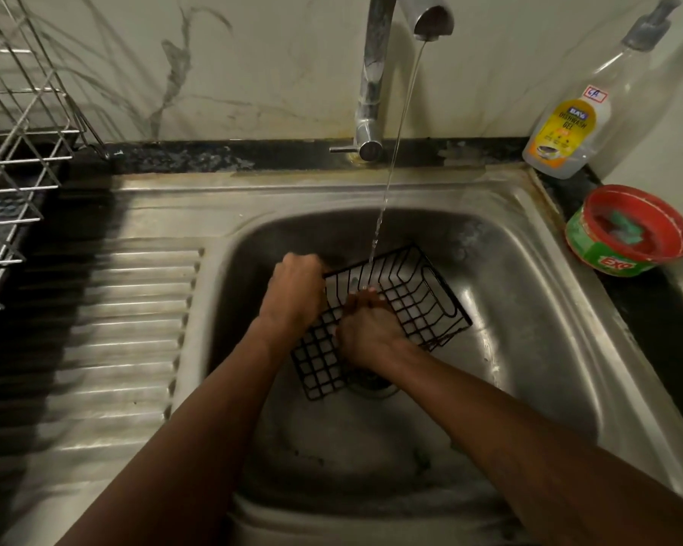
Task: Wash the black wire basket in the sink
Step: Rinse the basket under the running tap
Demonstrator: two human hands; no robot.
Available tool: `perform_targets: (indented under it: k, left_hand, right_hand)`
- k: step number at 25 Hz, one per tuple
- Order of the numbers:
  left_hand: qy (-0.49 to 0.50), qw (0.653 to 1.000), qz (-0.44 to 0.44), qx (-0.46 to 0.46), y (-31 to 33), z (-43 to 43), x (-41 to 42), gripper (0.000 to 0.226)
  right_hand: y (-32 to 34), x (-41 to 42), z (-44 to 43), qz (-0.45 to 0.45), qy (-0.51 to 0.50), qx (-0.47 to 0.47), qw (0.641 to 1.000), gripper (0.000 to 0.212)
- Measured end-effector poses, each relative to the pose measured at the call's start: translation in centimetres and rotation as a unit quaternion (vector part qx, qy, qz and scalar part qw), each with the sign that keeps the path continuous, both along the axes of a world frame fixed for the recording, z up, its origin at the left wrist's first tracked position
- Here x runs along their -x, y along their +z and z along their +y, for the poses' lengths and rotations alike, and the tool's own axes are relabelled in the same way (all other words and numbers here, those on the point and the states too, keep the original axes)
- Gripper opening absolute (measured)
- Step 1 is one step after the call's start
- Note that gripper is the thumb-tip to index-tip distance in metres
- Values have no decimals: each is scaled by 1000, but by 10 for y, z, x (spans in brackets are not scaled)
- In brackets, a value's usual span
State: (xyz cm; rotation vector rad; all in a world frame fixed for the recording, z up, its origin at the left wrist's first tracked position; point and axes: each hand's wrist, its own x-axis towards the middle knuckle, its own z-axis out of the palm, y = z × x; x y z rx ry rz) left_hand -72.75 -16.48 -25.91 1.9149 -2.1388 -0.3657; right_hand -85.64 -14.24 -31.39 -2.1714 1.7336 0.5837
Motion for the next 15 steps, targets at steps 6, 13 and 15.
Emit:
perform_targets:
  k: [6, 13, 15]
  left_hand:
    - [147, 989, -25, 14, -11, -8, -15, 37]
    - [173, 981, 90, -15, -7, 10, -7, 23]
    - [168, 981, 100, -8, -5, 11, -4, 16]
  right_hand:
    - [3, 43, -33, -139, 71, 52, 986, 60]
    - [-12, 63, -33, -88, -20, -41, 995, 76]
    - [-9, 42, -31, -108, -92, -26, 990, 87]
